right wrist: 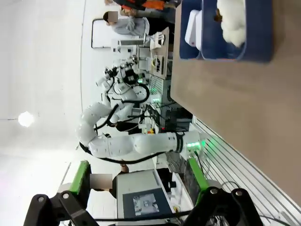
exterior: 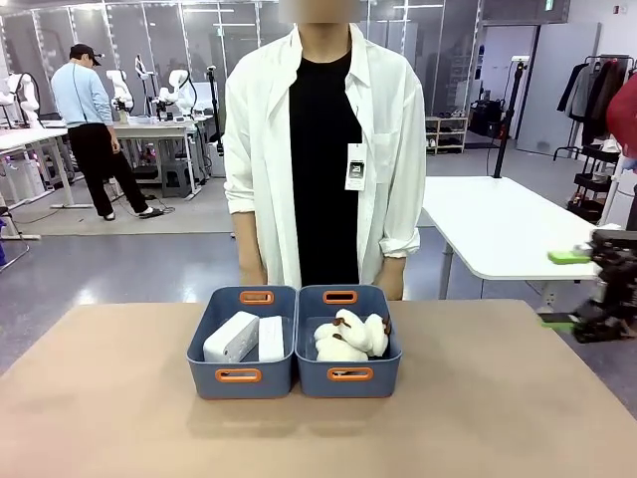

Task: Sort the digital clocks into the basket.
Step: Pick up the Digital clock from the table and place it into the empty Plastic storage basket.

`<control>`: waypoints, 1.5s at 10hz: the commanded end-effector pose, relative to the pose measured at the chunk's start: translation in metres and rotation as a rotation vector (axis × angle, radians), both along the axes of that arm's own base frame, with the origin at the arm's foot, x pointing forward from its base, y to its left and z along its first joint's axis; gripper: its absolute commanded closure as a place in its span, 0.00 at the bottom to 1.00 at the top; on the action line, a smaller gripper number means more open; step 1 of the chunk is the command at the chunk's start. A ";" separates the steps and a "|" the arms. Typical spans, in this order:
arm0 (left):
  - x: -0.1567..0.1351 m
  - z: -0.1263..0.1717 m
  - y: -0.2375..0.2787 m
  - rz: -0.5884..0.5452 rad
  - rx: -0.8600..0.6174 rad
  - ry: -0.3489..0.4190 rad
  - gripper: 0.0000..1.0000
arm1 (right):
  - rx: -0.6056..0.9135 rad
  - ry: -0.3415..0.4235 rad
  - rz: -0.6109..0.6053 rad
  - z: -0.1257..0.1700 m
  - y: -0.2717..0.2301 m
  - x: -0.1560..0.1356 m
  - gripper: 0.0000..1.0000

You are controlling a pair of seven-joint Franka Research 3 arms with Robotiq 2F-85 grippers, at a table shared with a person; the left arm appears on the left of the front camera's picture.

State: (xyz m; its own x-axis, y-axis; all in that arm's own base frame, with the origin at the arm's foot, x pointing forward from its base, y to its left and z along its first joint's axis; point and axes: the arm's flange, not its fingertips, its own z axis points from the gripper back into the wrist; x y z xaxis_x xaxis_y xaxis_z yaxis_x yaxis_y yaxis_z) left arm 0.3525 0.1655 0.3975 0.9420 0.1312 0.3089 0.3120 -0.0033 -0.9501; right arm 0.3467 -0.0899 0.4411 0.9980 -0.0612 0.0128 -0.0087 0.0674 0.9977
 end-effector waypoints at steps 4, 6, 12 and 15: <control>0.003 0.002 0.001 0.003 0.000 -0.009 0.00 | -0.081 -0.055 -0.093 -0.022 -0.061 -0.039 0.00; 0.003 0.002 0.001 0.003 0.000 -0.009 0.00 | -0.044 0.019 -0.016 -0.009 -0.049 -0.027 0.00; 0.003 0.002 0.001 0.003 0.000 -0.009 0.00 | -0.044 0.019 -0.016 -0.009 -0.049 -0.027 0.00; 0.003 0.002 0.001 0.003 0.000 -0.009 0.00 | -0.044 0.019 -0.016 -0.009 -0.049 -0.027 0.00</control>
